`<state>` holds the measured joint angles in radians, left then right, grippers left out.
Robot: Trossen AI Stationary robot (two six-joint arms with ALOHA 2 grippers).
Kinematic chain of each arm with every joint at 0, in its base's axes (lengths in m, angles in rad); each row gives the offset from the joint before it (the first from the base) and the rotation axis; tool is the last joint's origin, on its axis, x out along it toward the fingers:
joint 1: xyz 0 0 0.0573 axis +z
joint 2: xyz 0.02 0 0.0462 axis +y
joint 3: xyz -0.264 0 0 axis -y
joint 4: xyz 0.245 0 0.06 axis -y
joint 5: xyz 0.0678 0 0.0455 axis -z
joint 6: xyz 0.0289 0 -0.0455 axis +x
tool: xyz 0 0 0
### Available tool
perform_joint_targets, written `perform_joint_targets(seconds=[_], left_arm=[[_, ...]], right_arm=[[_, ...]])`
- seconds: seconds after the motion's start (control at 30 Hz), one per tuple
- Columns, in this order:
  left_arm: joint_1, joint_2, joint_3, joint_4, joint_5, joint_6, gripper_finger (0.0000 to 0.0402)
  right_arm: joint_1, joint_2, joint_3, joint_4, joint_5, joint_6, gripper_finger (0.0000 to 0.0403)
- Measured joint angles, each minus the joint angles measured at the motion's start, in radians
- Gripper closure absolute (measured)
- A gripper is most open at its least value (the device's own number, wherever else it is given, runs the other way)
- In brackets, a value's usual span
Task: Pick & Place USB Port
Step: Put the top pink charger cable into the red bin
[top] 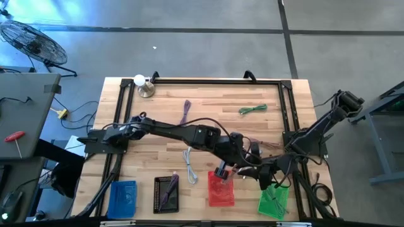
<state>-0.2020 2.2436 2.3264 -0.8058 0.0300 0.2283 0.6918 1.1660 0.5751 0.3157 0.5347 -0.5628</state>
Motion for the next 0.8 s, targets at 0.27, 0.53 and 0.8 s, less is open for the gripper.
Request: perform_joint_targets(seconds=[0.27,0.53,0.8], left_arm=[[0.002,0.000,0.000,0.037,0.038,-0.033,0.0401],[0.002,0.000,0.000,0.033,0.024,-0.043,0.0401],[0.003,0.000,0.000,0.027,0.006,-0.053,0.0401]], right_arm=[[0.001,0.000,0.000,0.004,0.061,-0.023,0.0280],[0.001,0.000,0.000,0.007,0.133,-0.023,0.0357],[0.006,0.000,0.002,0.004,0.200,-0.025,0.0390]])
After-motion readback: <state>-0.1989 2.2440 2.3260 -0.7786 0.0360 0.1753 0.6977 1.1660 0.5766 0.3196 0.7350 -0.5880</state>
